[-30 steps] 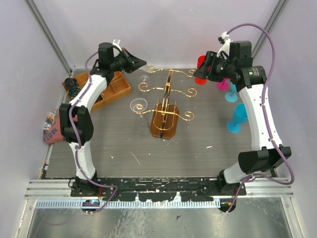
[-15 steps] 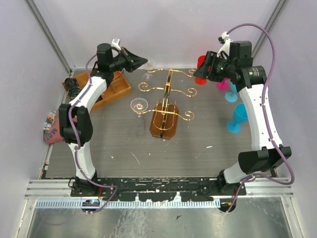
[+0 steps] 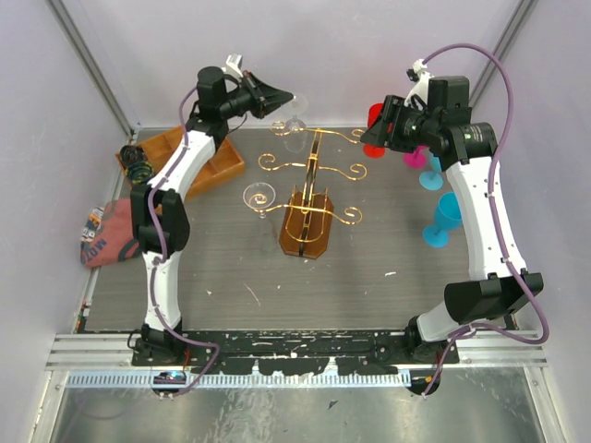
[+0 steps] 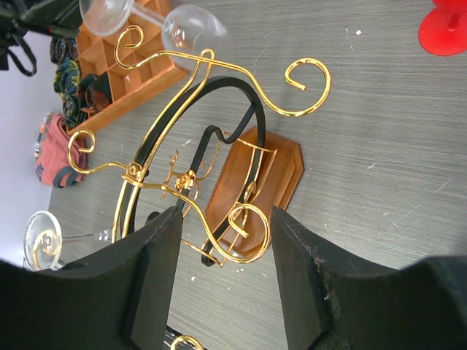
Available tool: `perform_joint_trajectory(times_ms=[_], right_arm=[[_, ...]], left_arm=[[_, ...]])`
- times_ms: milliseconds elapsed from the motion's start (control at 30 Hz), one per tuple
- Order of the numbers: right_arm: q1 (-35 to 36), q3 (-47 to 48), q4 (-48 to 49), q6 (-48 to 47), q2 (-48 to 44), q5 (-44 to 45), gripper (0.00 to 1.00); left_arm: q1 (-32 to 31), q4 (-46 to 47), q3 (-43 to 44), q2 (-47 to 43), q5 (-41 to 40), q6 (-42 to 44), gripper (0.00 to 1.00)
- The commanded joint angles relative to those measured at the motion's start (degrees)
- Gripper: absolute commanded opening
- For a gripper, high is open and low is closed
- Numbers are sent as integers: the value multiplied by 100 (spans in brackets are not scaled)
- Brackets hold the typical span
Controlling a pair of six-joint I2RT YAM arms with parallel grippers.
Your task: Take the wine glass off the wine glass rack
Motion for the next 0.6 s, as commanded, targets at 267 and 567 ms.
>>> perform_joint_trajectory(times_ms=[267,567], right_arm=[[-26,119,444,849,-1,-221,79],[-96,-328,2392,3703,221,-2007,95]], left_arm=[[280,1241,1710,325,139,-278,0],[338,2626,1125,-588,1073,-423,0]])
